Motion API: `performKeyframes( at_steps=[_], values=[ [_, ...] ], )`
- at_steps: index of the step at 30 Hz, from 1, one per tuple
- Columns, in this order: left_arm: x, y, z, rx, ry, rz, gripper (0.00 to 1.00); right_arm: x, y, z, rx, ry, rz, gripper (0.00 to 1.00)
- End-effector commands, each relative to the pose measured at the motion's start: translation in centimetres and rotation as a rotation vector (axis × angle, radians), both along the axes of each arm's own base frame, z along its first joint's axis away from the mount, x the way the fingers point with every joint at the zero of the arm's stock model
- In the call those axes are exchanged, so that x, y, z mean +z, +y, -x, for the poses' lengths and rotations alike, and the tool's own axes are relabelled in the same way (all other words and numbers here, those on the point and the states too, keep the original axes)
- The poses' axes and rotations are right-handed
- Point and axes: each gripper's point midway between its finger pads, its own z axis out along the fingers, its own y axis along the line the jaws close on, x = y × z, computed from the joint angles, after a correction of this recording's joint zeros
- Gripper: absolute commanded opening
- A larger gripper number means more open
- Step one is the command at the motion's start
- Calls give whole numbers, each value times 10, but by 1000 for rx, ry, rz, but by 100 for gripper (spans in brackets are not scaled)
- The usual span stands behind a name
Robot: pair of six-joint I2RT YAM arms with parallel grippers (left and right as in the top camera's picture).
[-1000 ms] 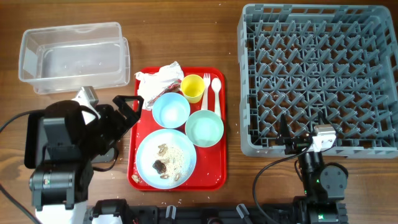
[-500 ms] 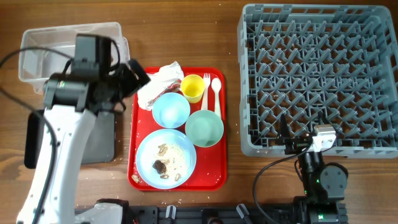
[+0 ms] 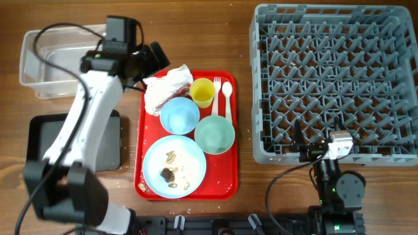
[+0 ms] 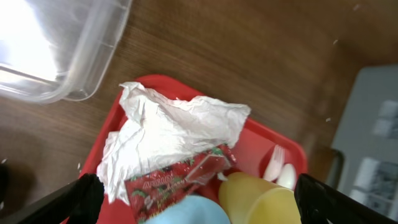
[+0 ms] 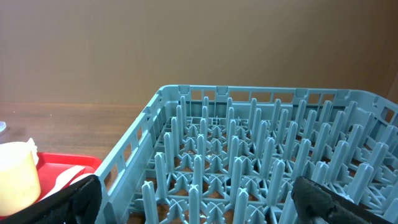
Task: Sort waste into correct bins and load items into the dishwasher rack
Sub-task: 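Move the left gripper over the white napkin and grasp it, then carry the napkin with the left gripper and drop it into the clear bin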
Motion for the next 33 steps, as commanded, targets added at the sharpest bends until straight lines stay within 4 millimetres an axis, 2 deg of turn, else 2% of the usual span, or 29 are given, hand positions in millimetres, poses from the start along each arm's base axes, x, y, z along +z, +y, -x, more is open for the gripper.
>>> performKeyframes(
  at_steps=[1,2,5,7,13,16,19,22,26,27,33],
  values=[
    [-35,-6,-15,-94,34,-93,91,0,1,0,5,0,-8,100],
    [-48,-6,-20,-90,44,-117,80,0,1,0,5,0,-8,100],
    [-65,-4,-26,-79,60,-167,79,0,1,0,5,0,-8,100],
    [-75,-5,-26,-81,75,-191,73,0,1,0,5,0,-8,100],
    [-96,-7,-23,-52,120,-229,72,0,1,0,5,0,-8,100],
    [-110,-6,-21,12,155,-206,65,0,1,0,5,0,-8,100],
    [-123,-6,-20,38,182,-200,65,0,1,0,5,0,-8,100],
    [-131,-5,-17,59,208,-197,64,0,1,0,5,0,-8,100],
    [-132,-6,-18,88,203,-182,58,0,1,0,5,0,-8,100],
    [-132,-6,-19,88,201,-182,54,0,1,0,5,0,-8,100],
    [-131,-7,-15,82,212,-185,7,0,1,0,5,0,-8,100]
  ],
)
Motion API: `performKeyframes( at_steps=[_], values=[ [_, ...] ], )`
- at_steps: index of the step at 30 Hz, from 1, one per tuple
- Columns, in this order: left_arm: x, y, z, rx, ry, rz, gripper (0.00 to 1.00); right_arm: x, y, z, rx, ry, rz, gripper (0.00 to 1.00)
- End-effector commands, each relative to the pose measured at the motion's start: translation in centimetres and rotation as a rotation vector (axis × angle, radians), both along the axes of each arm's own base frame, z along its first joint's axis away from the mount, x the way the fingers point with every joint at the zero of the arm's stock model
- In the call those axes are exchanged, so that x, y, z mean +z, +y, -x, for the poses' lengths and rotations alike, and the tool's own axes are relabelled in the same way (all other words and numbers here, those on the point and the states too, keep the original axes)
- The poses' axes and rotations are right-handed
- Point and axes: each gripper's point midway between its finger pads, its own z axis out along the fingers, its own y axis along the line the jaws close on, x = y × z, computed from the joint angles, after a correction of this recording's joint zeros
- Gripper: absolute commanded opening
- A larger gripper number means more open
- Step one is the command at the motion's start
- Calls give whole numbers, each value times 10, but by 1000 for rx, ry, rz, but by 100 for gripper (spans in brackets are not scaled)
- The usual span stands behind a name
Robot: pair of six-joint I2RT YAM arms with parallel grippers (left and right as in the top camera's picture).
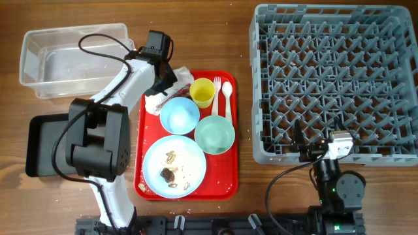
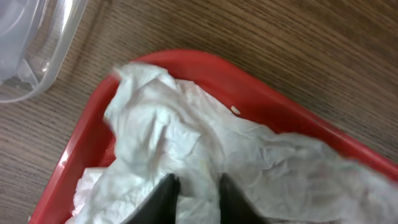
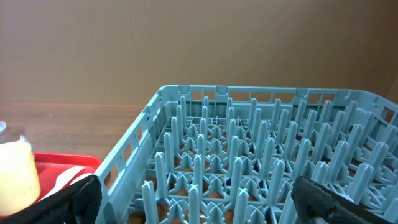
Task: Sort waste into correct bins and load items into the dishwasher rack
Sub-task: 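Carry the napkin with the left gripper and drop it into the clear bin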
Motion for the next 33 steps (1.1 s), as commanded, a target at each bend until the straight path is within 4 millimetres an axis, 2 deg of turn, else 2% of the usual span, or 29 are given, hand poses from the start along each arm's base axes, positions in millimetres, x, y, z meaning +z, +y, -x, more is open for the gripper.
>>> performKeyframes(
  at_steps=[1,5,15,18,23,29,33],
  values=[
    [4,0,-2,10,-3,-16,4,0,1,0,5,0,-8,100],
    [25,1,1,11,-27,-10,4,0,1,0,5,0,-8,100],
    [112,-3,13,15,-173,68,4,0,1,0,5,0,-8,100],
    [125,-2,18,15,-189,72,4,0,1,0,5,0,-8,100],
    [130,0,24,15,-183,71,4,0,1,0,5,0,-8,100],
    [151,1,23,19,-246,85,4,0,1,0,5,0,-8,100],
    [155,2,23,19,-257,87,4,0,1,0,5,0,-8,100]
  ],
)
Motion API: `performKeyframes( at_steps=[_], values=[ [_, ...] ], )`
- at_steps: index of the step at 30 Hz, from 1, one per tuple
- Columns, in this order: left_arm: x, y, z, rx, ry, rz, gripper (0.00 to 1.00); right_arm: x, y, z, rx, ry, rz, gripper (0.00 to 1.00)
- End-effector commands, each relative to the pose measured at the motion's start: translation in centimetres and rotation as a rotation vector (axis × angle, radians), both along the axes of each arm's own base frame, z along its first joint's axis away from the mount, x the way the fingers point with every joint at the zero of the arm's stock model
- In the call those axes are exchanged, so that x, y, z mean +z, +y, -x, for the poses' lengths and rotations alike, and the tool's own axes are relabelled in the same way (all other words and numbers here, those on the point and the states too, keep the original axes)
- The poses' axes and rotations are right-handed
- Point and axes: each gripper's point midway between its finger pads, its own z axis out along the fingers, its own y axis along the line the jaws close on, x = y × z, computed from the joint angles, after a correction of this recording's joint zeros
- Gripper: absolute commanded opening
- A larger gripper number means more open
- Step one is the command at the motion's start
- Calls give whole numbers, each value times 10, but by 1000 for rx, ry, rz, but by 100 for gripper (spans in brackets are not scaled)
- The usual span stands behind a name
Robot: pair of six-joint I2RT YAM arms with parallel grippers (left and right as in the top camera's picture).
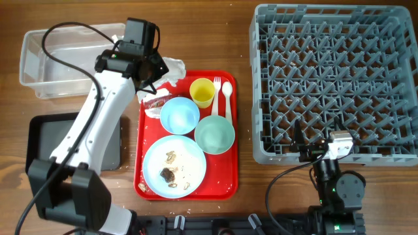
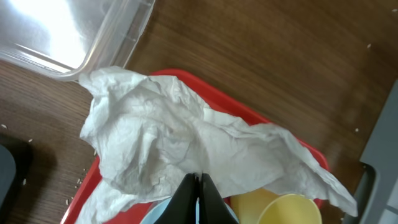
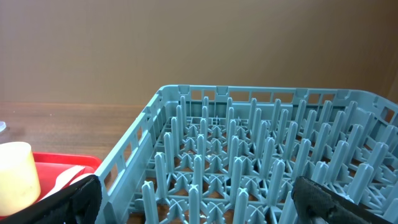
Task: Sort waste into correct bins and load items into the dishwasher rack
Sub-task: 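Carry the napkin with the left gripper and drop it into the clear bin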
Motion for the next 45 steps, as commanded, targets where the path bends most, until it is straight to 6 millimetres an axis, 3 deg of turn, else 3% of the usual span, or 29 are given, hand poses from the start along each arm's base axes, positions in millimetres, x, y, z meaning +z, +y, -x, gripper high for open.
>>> performKeyframes(
  at_steps=[1,5,8,13,16,23,28,31,33,38,41,45],
  values=[
    [17,-2,-1,6,-44,24,4,0,1,0,5,0,-8,100],
    [24,0,-4,13,-70,23,4,0,1,0,5,0,-8,100],
    [45,5,-10,30,-152,21,4,0,1,0,5,0,-8,100],
    [100,59,-14,207,-346,-129,4,0,1,0,5,0,-8,100],
    [115,99,-16,321,-402,-177,4,0,1,0,5,0,-8,100],
    [110,180,-39,493,-458,-155,4,0,1,0,5,0,-8,100],
    [85,212,-50,544,-428,-145,4,0,1,0,5,0,-8,100],
    [68,222,-56,559,-401,-149,8,0,1,0,5,0,-8,100],
    [57,223,-61,559,-385,-151,25,0,1,0,5,0,-8,100],
    [51,219,-64,543,-376,-136,30,0,1,0,5,0,-8,100],
    [57,203,-67,490,-390,-72,30,0,1,0,5,0,-8,100],
    [69,159,-64,338,-379,90,33,0,1,0,5,0,-8,100]
  ],
)
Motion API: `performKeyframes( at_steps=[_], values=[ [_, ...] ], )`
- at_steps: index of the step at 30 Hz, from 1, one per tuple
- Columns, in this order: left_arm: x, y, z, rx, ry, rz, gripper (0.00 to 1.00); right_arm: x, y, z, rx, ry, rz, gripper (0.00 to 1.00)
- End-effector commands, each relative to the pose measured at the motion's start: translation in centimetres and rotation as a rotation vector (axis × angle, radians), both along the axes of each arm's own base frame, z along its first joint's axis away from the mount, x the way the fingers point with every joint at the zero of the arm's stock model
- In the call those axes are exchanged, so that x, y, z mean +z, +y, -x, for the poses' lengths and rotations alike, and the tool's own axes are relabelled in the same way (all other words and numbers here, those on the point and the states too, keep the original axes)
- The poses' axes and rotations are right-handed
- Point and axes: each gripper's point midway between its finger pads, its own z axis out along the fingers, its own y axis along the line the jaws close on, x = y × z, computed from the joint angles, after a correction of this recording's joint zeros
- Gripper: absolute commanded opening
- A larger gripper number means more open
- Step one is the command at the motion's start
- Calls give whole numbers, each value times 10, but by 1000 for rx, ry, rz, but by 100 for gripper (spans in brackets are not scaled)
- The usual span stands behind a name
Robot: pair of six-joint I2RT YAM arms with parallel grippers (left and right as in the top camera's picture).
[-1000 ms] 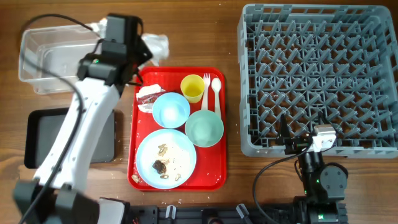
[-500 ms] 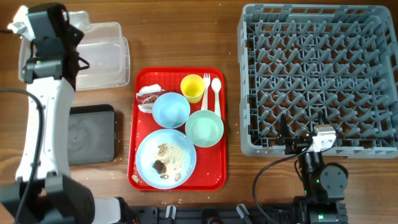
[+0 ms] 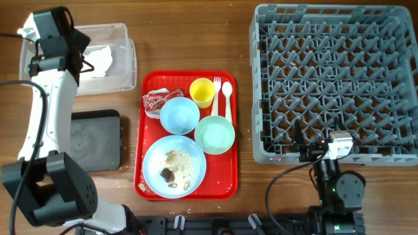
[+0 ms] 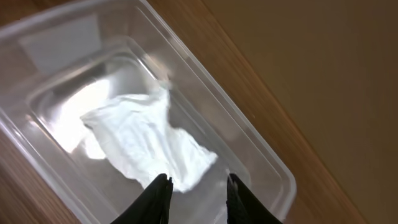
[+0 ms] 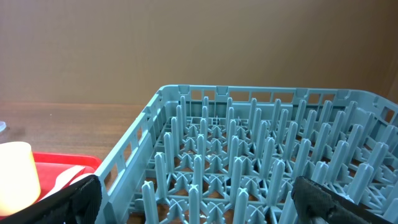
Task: Sort waste into correct bins and load items into the dishwasher rack
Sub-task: 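Carry the napkin with the left gripper and drop it into the clear bin, then return the left gripper to the tray and grasp the red wrapper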
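Observation:
A crumpled white napkin point(image 4: 146, 140) lies inside the clear plastic bin point(image 3: 124, 49) at the back left. My left gripper point(image 4: 198, 200) hovers over that bin, open, with nothing between its fingers point(image 4: 158, 193); the napkin lies just beyond the tips. On the red tray point(image 3: 225, 183) lie a red wrapper point(image 3: 155, 101), a yellow cup point(image 3: 202, 91), a white fork and spoon point(image 3: 221, 94), a blue bowl point(image 3: 179, 115), a green bowl point(image 3: 215, 134) and a plate with food scraps point(image 3: 174, 165). My right gripper point(image 5: 202, 208) rests open at the near edge of the dishwasher rack point(image 3: 333, 78).
A black bin point(image 3: 95, 140) sits on the table left of the tray, in front of the clear bin. The grey-blue rack point(image 5: 261, 155) fills the right side, holding nothing. Small crumbs lie on the wood near the tray's front left corner.
My left gripper was shut on the napkin above the tray's back left corner. Now it is over the clear bin, open, and the napkin lies in the bin. The right arm has not moved.
My left gripper stood open above the napkin and wrapper on the tray. Then it was low on the napkin with its fingers nearly together. Then it held the napkin lifted off the tray, leaving the wrapper behind. Now the napkin rests in the clear bin.

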Motion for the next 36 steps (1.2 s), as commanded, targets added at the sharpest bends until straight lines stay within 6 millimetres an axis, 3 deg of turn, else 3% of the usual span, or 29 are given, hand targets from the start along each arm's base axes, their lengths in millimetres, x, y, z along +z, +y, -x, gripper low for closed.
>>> performKeyframes(
  at_steps=[1,5,9,11,12,15,19,25,30,36],
  values=[
    [28,-62,4,-237,-60,175,34,0,1,0,5,0,-8,100],
    [23,-115,17,-403,-1,274,37,0,1,0,5,0,-8,100],
    [1,-164,31,-602,116,190,45,0,1,0,5,0,-8,100],
    [-17,-184,37,-665,192,139,50,0,1,0,5,0,-8,100],
    [-24,-189,38,-676,217,126,57,0,1,0,5,0,-8,100],
    [-53,-204,42,-749,314,78,63,0,1,0,5,0,-8,100],
    [-93,-214,48,-842,432,45,67,0,1,0,5,0,-8,100],
    [-131,-214,49,-883,525,39,69,0,1,0,5,0,-8,100],
    [-144,-212,58,-854,581,74,75,0,1,0,5,0,-8,100],
    [-144,-211,61,-617,581,219,70,0,1,0,5,0,-8,100]
  ],
)
